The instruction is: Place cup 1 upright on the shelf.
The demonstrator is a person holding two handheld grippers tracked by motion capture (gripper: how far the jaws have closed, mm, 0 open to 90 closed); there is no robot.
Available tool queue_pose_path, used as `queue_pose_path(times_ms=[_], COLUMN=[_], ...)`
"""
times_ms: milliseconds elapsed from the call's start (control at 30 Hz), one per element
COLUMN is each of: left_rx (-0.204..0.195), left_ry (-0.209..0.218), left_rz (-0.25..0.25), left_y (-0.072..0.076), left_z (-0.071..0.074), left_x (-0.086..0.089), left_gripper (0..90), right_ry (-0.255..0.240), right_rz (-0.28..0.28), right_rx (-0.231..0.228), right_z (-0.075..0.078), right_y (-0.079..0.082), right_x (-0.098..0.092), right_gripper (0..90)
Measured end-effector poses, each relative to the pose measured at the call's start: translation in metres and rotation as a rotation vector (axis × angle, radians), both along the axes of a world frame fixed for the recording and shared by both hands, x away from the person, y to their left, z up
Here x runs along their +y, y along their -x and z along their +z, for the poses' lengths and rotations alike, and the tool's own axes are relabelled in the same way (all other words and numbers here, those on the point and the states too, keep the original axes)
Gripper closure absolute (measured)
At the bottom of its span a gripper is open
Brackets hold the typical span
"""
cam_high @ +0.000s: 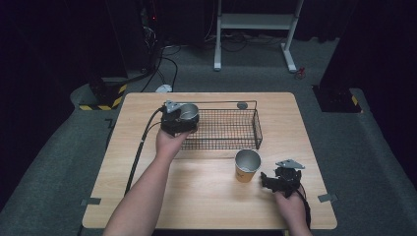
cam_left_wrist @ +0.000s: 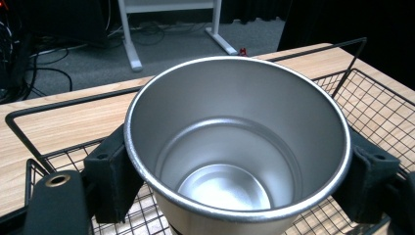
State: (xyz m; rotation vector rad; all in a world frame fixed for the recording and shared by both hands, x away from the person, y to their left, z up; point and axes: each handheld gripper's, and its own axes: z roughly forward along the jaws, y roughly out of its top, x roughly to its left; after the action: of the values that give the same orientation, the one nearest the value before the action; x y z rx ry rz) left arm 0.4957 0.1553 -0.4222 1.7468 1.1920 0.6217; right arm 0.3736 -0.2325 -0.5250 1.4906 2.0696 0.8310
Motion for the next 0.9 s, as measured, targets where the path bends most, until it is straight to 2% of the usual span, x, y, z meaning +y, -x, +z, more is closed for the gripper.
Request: queue_pose_path(times_ms=[367,433,733,900], left_rx=[0.033,0.05,0.106,0.133], left_ry=[-0.019,-0.016,-0.069,-0.068], left_rz=[0.023,0.035,0.054,0.067], left_y=[-0.01,-0.012,-0.018,-0.02], left_z=[-0.006,-0.009,-0.019,-0.023], left_x=[-0.003,-0.004,-0.006,-0.009], left_gripper=[18.8,18.8,18.8,18.8], right_ry=[0.0,0.0,-0.001,-0.002], right_rz=[0.0,0.0,0.0,0.0], right_rx=[0.0,0.0,-0.002,0.0], right_z=[0.0,0.0,0.0,0.0], right_y=[0.0,0.0,0.0,0.0], right_x=[0.0,0.0,0.0,0.0], right_gripper=[8.8,8.8,8.8,8.9])
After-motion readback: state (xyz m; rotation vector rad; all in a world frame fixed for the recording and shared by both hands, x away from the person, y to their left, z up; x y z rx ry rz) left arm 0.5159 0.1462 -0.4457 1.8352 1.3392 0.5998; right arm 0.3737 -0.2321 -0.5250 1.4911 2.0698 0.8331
